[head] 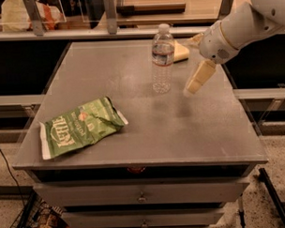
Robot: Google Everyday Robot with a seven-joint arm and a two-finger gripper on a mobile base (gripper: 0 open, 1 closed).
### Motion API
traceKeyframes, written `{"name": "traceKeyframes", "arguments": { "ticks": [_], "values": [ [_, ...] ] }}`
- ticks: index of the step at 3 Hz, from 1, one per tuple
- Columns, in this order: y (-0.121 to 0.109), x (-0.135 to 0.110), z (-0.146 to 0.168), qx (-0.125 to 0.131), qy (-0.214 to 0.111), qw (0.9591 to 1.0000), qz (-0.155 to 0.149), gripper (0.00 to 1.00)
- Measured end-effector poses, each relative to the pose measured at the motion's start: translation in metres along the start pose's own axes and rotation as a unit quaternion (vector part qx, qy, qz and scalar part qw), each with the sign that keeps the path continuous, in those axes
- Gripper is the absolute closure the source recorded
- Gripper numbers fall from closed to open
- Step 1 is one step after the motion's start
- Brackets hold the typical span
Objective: Pick water bottle
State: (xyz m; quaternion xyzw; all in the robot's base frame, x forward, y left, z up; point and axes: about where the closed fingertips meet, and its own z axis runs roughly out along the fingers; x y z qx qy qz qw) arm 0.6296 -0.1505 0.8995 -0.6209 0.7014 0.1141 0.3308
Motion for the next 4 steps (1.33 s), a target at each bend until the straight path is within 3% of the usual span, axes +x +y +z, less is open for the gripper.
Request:
{"name": "traceKeyframes", "arguments": {
  "ticks": [2, 3, 4],
  "values": [
    [-0.024, -0.008, 0.018, -0.013, -0.074, 0.9968, 0.028, 0.00],
    [-0.026, -0.018, 0.019, -0.028, -0.120, 0.9910, 0.053, 0.00],
    [-0.021, -0.031, 0.016, -0.033, -0.142, 0.9870, 0.068, 0.00]
  ]
}}
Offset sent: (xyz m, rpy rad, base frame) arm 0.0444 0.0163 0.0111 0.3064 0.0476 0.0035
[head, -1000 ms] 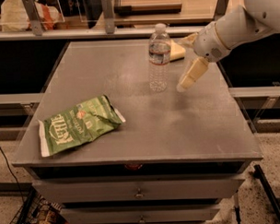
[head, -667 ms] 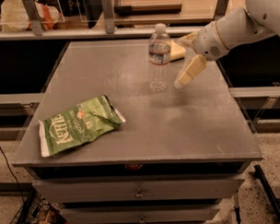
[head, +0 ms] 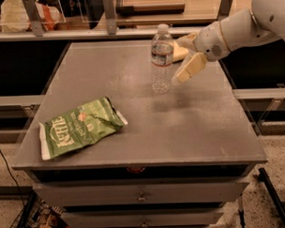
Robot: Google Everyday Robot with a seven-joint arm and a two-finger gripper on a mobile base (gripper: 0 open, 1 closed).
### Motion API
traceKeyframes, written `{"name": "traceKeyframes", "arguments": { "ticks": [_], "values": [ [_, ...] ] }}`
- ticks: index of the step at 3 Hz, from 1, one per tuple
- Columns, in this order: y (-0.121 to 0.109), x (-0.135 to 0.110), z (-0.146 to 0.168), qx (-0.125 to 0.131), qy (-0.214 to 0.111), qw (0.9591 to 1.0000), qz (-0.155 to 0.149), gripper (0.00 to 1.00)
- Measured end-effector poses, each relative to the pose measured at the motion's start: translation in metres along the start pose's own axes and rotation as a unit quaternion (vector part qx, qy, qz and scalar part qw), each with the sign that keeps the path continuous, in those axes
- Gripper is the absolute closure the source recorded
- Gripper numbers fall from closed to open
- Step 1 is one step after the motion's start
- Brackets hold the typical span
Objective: Pick water bottle
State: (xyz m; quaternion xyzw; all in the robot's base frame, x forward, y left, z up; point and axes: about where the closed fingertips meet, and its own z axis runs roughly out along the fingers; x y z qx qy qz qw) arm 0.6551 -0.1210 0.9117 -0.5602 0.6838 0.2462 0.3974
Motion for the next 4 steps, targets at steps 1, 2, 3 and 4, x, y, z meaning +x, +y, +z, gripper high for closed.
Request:
{"name": "traceKeyframes", "arguments": {
  "ticks": [1, 2, 3, 4],
  "values": [
    [0.012, -0.012, 0.008, -0.015, -0.019, 0.9997, 0.007, 0.00],
    [0.019, -0.022, 0.021, -0.037, -0.038, 0.9986, 0.011, 0.00],
    [0.018, -0.027, 0.031, -0.047, -0.062, 0.9969, 0.016, 0.18],
    [0.017, -0.029, 0.037, -0.052, -0.076, 0.9956, 0.019, 0.41]
  ]
}}
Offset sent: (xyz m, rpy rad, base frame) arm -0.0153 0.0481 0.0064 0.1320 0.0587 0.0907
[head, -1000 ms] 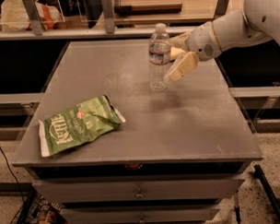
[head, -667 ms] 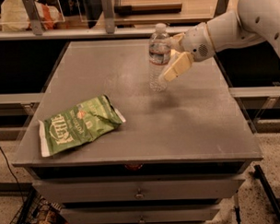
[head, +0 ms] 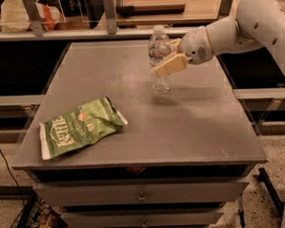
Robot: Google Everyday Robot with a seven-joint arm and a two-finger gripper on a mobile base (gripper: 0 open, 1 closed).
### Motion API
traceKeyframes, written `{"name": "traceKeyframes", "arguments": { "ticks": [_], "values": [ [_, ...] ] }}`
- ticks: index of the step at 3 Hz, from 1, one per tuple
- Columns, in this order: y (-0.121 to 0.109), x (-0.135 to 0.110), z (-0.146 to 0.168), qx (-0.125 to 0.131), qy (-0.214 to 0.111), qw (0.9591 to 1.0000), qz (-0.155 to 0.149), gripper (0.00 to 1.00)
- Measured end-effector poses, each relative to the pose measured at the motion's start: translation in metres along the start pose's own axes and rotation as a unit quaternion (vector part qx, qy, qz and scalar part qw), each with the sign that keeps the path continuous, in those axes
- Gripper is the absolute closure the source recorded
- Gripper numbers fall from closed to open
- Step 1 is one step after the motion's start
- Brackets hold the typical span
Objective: Pick water bottle
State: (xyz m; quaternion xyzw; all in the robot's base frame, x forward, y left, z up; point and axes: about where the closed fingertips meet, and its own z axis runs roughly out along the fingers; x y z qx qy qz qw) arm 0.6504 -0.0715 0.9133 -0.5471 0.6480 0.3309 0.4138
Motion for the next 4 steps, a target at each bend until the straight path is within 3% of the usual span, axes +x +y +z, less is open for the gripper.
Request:
{"name": "traceKeyframes", "arguments": {
  "ticks": [2, 3, 4],
  "values": [
    [-0.004, -0.005, -0.005, 0.000, -0.015, 0.9999, -0.002, 0.87],
    [-0.007, -0.020, -0.019, 0.009, -0.020, 0.9997, -0.008, 1.00],
    [-0.008, -0.042, -0.036, 0.018, -0.023, 0.9994, -0.019, 1.00]
  ]
}}
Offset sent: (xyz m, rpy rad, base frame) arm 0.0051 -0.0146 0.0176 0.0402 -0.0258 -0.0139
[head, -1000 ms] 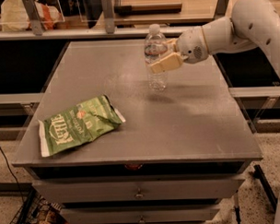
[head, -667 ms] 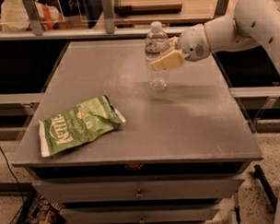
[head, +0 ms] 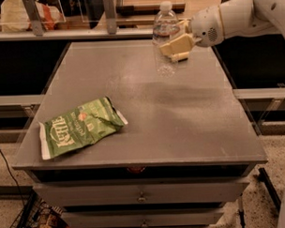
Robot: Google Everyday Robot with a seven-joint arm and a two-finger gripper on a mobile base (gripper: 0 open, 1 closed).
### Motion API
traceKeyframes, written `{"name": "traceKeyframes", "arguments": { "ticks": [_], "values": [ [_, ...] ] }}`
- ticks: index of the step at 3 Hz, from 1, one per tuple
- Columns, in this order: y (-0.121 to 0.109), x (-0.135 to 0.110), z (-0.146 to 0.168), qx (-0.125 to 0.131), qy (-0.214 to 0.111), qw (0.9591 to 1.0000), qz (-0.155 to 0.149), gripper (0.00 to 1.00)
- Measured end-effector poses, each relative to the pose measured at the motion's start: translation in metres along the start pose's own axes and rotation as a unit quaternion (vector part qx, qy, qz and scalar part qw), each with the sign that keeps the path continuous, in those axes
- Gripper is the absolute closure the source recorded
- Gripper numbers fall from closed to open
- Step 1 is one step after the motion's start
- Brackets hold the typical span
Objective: Pick water bottle
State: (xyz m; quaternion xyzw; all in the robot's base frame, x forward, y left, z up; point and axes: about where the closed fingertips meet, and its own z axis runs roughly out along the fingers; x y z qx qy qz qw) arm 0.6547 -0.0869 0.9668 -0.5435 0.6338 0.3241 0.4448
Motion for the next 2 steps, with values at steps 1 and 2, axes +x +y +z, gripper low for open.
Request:
{"name": "traceKeyframes", "arguments": {
  "ticks": [1, 2],
  "values": [
    [-0.0010, -0.0344, -0.0204, -0.007, -0.010, 0.9999, -0.005, 1.00],
    [-0.0013, -0.0357, -0.0202, -0.012, -0.008, 0.9999, -0.003, 1.00]
  ]
}}
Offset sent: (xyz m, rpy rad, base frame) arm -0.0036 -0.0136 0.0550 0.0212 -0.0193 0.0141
